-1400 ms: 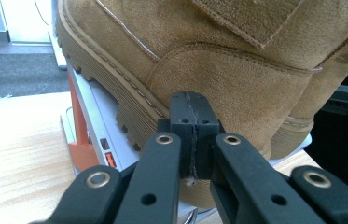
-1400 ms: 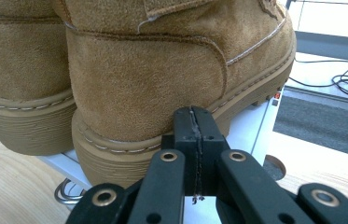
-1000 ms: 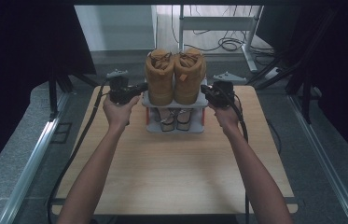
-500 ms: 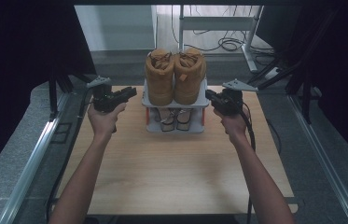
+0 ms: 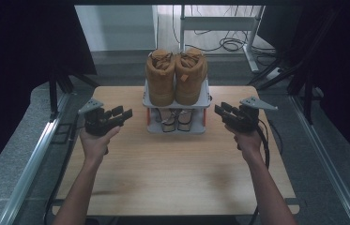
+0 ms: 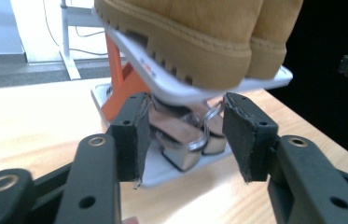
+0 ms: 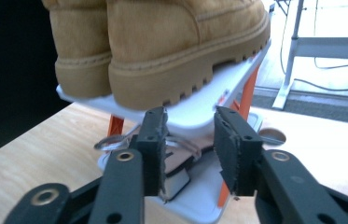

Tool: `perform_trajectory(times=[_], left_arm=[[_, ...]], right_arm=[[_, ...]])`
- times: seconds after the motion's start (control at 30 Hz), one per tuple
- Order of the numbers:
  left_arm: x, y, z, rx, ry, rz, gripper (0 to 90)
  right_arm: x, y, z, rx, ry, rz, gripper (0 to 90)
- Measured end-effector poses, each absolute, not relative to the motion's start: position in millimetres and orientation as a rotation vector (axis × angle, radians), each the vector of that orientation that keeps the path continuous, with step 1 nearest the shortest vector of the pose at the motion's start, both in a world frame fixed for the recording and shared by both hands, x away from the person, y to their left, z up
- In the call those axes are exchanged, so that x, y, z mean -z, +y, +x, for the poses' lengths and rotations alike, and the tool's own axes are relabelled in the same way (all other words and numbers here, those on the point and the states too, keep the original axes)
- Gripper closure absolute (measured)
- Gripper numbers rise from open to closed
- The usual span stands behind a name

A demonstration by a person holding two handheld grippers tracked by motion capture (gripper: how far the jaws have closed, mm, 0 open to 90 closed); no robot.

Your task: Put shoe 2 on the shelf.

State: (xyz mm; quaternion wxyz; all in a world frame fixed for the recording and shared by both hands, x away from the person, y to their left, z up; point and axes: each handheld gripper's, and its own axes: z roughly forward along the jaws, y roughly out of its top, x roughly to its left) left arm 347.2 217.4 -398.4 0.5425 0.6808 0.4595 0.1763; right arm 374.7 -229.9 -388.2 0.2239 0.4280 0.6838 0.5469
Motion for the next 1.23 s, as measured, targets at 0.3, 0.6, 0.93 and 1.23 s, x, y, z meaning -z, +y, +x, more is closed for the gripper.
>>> perform_trajectory(times=[0.3, 0.6, 0.93, 1.23], left_arm=[[446, 223, 328, -0.393, 1.152, 1.680, 45.8], [491, 223, 312, -0.374, 1.187, 1.768, 42.2], [507, 225, 303, -0.381, 1.194, 1.825, 40.0], [504, 228, 300, -0.397, 1.195, 1.820, 37.9]], right_arm=[[431, -243, 350, -1.483, 1.938, 1.213, 48.1], [476, -242, 331, -1.375, 2.021, 1.239, 43.9], [512, -249, 320, -1.336, 2.050, 1.308, 42.4], [510, -247, 316, -1.300, 2.052, 1.269, 36.5]])
